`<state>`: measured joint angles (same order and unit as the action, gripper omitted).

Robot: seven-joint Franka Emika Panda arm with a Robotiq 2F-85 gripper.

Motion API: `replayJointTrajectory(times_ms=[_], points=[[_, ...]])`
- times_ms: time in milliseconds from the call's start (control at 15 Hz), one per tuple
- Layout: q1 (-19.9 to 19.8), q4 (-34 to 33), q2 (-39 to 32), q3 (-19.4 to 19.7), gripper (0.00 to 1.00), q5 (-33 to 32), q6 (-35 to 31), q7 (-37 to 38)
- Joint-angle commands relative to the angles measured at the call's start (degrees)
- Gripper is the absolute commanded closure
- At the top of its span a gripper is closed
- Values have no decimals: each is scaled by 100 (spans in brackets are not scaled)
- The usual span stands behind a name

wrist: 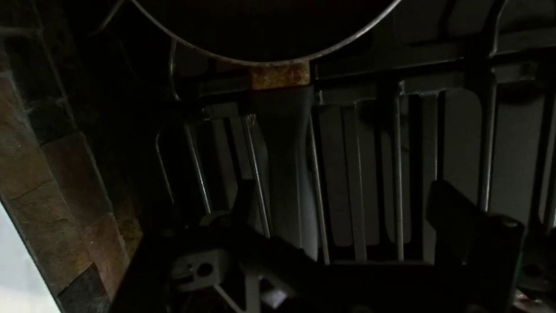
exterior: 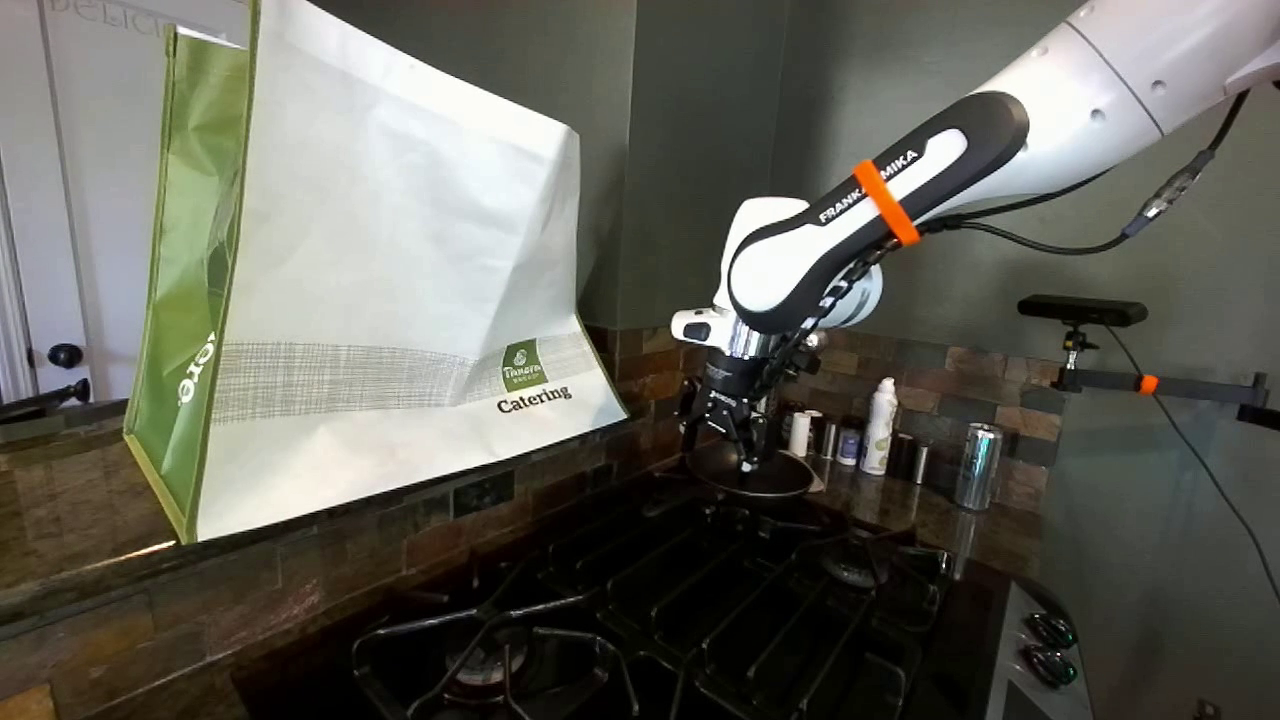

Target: Move the black pan forwards.

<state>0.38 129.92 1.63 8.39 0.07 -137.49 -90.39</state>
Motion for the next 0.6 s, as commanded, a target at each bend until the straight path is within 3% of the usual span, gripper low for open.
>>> replayJointTrajectory(times_ms=[0,533], points=[[-143,-114,-266,-165,0,197,-175,-370],[-312,-624,-872,-347,0,118,-33,-398]])
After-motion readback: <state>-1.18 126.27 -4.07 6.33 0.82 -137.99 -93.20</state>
